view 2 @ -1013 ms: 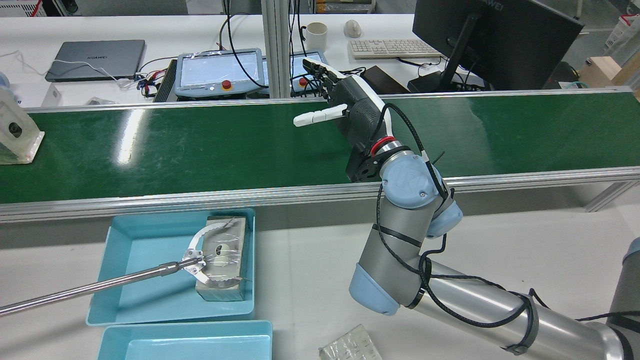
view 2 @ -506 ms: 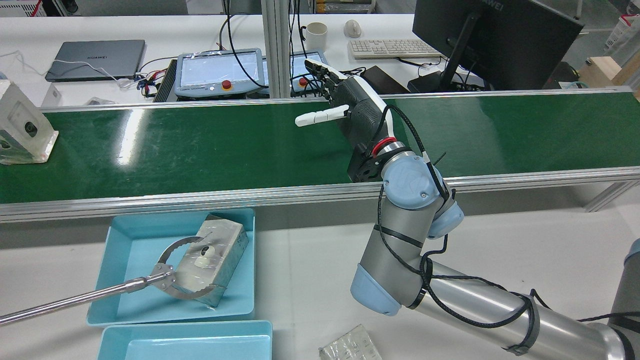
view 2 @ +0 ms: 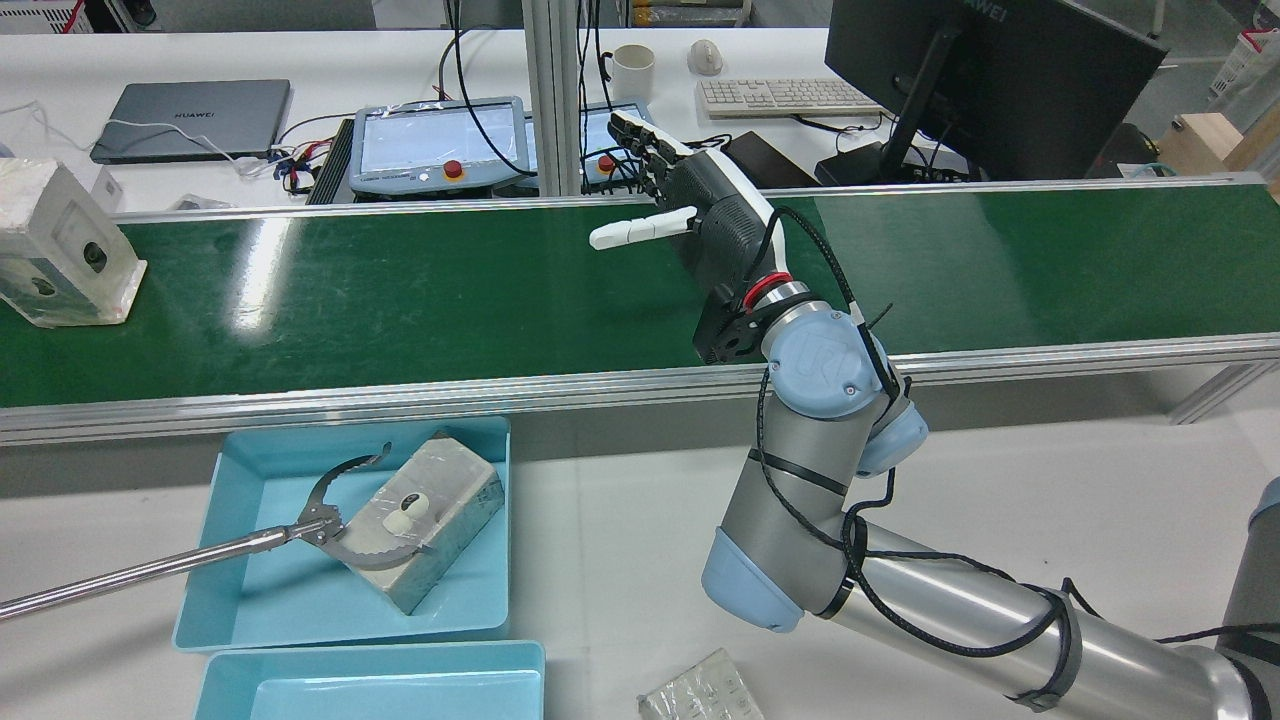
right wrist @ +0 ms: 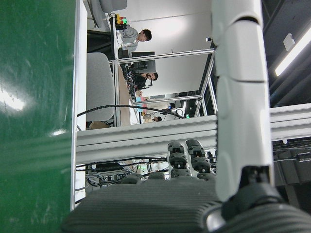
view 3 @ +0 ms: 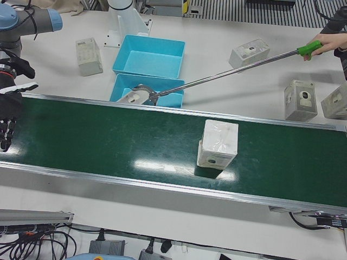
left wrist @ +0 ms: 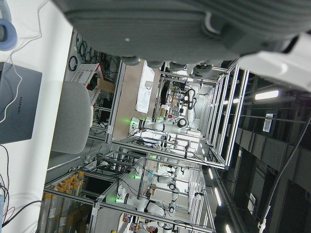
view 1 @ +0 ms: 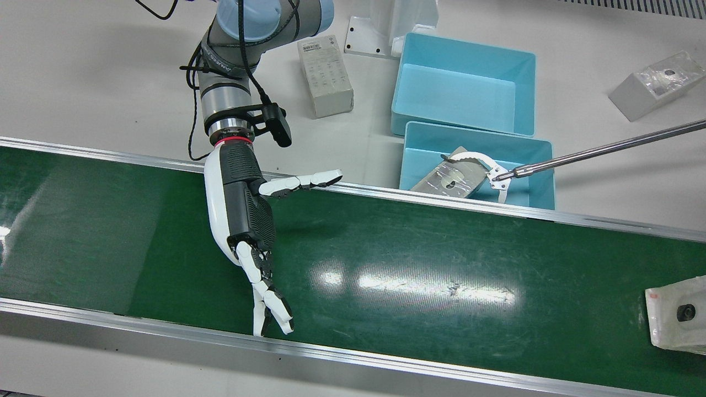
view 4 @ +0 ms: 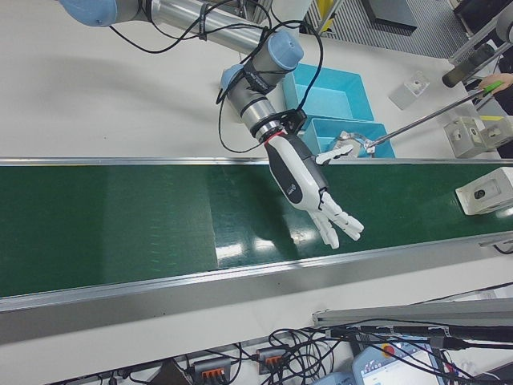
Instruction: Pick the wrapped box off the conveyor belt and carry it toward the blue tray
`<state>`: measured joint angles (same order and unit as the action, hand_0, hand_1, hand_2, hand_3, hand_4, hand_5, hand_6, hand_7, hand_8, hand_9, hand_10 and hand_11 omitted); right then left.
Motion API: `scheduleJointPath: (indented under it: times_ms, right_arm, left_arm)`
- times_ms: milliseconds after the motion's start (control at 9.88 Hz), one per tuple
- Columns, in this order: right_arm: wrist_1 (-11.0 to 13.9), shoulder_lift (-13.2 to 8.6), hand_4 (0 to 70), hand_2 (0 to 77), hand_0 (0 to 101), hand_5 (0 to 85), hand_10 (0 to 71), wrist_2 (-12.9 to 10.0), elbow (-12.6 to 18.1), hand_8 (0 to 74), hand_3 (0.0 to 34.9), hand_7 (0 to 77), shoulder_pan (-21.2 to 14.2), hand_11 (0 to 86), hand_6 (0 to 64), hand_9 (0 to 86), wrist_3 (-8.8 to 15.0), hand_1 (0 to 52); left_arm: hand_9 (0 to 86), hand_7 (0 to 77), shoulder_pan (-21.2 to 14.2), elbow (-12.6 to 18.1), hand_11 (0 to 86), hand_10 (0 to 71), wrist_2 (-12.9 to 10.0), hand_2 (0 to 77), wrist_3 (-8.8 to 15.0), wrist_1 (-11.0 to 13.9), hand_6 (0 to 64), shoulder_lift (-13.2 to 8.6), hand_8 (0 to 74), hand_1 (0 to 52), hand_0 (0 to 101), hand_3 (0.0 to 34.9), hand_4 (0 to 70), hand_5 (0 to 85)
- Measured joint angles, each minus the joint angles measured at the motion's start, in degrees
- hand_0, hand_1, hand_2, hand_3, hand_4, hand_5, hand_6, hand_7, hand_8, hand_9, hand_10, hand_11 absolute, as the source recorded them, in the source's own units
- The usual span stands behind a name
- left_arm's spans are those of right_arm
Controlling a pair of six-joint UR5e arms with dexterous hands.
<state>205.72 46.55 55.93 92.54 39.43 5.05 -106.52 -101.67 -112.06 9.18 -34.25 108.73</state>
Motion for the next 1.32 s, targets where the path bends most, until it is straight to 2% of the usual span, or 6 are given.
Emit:
scheduleJointPath:
  times_ms: [101, 203, 709, 810, 1215, 1316]
  right_arm:
    - [0.1, 0.0, 7.6, 4.9, 50, 9.8, 0.0, 0.1, 0.1, 0.0, 0.0, 3.3, 0.0, 1.1, 2.2, 1.1, 0.0, 16.4]
    - [0.2, 0.1, 9.8, 4.9, 50, 13.6, 0.0, 0.1, 0.2, 0.0, 0.1, 3.3, 0.1, 1.1, 1.6, 1.1, 0.0, 16.4]
    - [0.0, -0.1, 10.4, 4.9, 50, 12.0, 0.0, 0.1, 0.0, 0.0, 0.1, 3.3, 0.1, 1.1, 1.6, 1.1, 0.2, 16.4]
    - [-0.1, -0.1, 6.5, 4.9, 50, 12.0, 0.0, 0.2, -0.1, 0.0, 0.0, 3.3, 0.0, 1.1, 1.6, 1.1, 0.2, 14.7]
    - [-0.1, 0.0, 8.7, 3.8, 50, 12.0, 0.0, 0.2, -0.2, 0.0, 0.0, 3.3, -0.1, 1.1, 1.6, 1.1, 0.3, 15.8]
    - [-0.1, 0.0, 8.7, 3.3, 50, 12.0, 0.0, 0.1, -0.3, 0.0, 0.0, 1.1, -0.1, 1.1, 1.6, 1.1, 0.3, 15.8]
  left_arm:
    - [0.5, 0.5, 0.0, 0.0, 0.5, 0.5, 0.0, 0.5, 0.0, 0.0, 0.5, 0.0, 0.5, 0.0, 0, 0.0, 0.0, 1.1]
    - [0.5, 0.5, 0.0, 0.0, 0.5, 0.5, 0.0, 0.5, 0.0, 0.0, 0.5, 0.0, 0.5, 0.0, 0, 0.0, 0.0, 1.1]
    - [0.5, 0.5, 0.0, 0.0, 0.5, 0.5, 0.0, 0.5, 0.0, 0.0, 0.0, 0.0, 0.5, 0.0, 0, 0.0, 0.0, 1.1]
    - [0.5, 0.5, 0.0, 0.0, 0.5, 0.5, 0.0, 1.1, 0.0, 0.0, 0.5, 0.0, 0.5, 0.0, 0, 0.0, 0.0, 1.1]
    - [0.5, 0.5, 0.0, 0.0, 0.5, 0.5, 0.0, 0.5, 0.0, 0.0, 0.0, 0.0, 0.5, 0.0, 0, 0.0, 0.0, 1.1]
    - [0.5, 0.5, 0.0, 0.0, 0.5, 0.5, 0.0, 1.1, 0.0, 0.0, 0.5, 0.0, 0.5, 0.0, 0, 0.0, 0.0, 1.1]
